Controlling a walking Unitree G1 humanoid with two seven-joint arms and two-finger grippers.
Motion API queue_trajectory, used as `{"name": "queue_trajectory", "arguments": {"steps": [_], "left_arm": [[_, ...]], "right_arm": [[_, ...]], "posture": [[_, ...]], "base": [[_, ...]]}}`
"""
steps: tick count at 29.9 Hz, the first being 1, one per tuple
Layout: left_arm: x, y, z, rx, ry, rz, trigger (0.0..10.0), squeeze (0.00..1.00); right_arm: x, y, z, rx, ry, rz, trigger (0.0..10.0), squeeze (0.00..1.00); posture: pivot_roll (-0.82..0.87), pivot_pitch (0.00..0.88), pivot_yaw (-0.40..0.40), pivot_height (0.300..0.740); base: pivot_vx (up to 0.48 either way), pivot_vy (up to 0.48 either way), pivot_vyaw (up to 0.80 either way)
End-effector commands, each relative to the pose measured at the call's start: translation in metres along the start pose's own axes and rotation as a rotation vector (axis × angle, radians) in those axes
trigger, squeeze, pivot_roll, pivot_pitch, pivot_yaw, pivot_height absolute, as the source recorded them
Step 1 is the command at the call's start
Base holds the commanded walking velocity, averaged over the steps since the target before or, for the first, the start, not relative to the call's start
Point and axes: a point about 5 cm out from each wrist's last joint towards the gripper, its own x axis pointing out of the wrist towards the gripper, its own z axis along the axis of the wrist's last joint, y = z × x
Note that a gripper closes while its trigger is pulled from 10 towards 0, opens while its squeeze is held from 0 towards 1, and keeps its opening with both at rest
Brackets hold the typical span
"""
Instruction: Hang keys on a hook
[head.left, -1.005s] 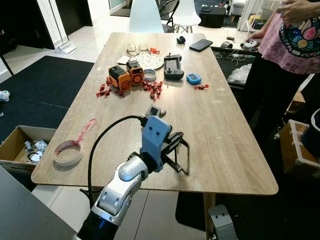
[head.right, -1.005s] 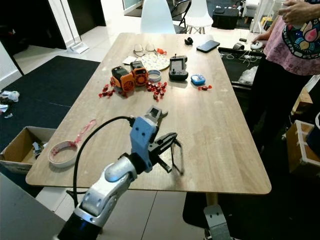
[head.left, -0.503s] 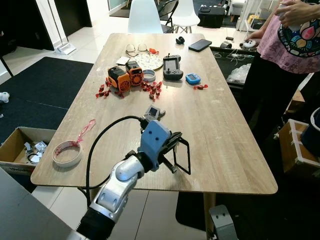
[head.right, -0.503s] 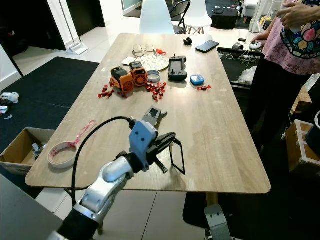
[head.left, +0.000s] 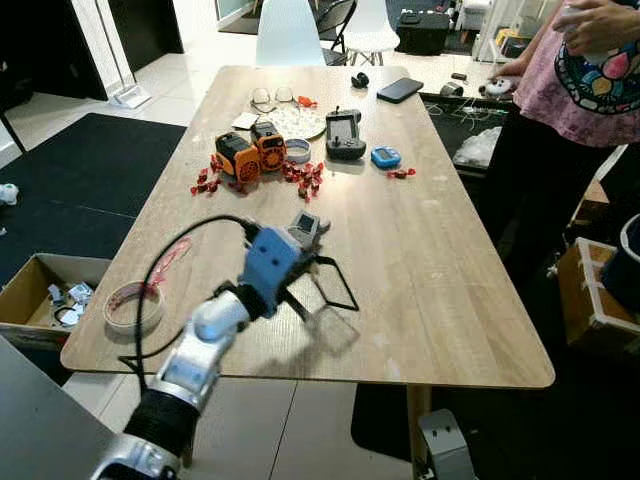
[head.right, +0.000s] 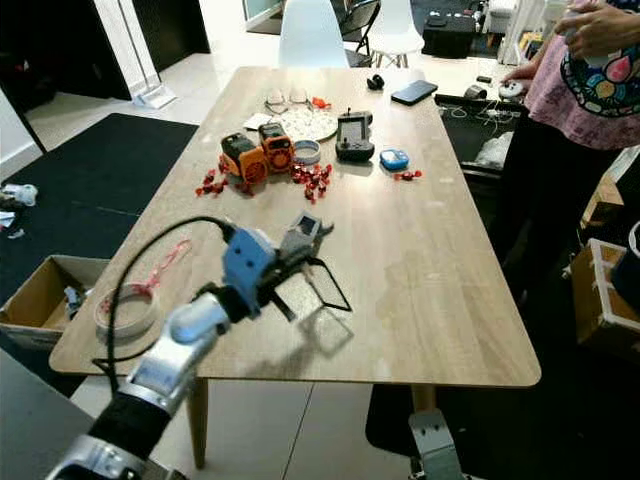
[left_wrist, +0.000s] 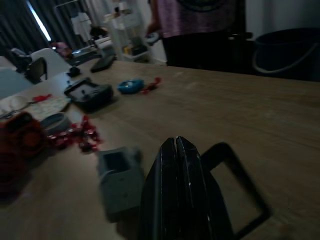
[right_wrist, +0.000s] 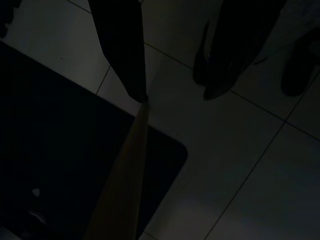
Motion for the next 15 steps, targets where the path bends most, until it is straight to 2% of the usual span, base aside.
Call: {"name": "queue_trajectory", "arguments": {"steps": [1, 5, 11, 13, 14, 15], "left_arm": [[-0.005, 0.01, -0.005, 0.027, 0.016, 0.016, 10.0, 0.0], [-0.011, 0.02, -0.01, 0.068, 0.04, 0.032, 10.0, 0.0], [-0.018, 0.023, -0.017, 0.095, 0.054, 0.013, 10.0, 0.0], [-0.022, 0.022, -0.018, 0.084, 0.052, -0.01, 10.0, 0.0], [-0.028, 0.021, -0.02, 0.036, 0.036, -0.049, 10.0, 0.0], [-0.029, 0.02, -0.02, 0.024, 0.03, -0.057, 10.0, 0.0]], "right_arm": [[-0.001, -0.001, -0.004, 0.005, 0.013, -0.008, 10.0, 0.0], [-0.001, -0.002, -0.003, 0.004, 0.01, -0.008, 10.0, 0.0], [-0.001, -0.003, -0.003, 0.002, 0.008, -0.008, 10.0, 0.0], [-0.001, -0.003, -0.002, 0.002, 0.006, -0.009, 10.0, 0.0], [-0.001, -0.003, -0.002, 0.003, 0.004, -0.01, 10.0, 0.0], [-0.001, -0.003, -0.002, 0.003, 0.003, -0.01, 10.0, 0.0]], "posture": [[0.01, 0.088, 0.009, 0.74], [0.01, 0.089, 0.006, 0.74], [0.01, 0.089, 0.005, 0.74], [0.01, 0.09, 0.007, 0.74], [0.01, 0.091, 0.007, 0.74], [0.01, 0.091, 0.007, 0.74]], "base": [[0.0, 0.0, 0.0], [0.0, 0.0, 0.0], [0.0, 0.0, 0.0], [0.0, 0.0, 0.0], [0.0, 0.0, 0.0], [0.0, 0.0, 0.0]]}}
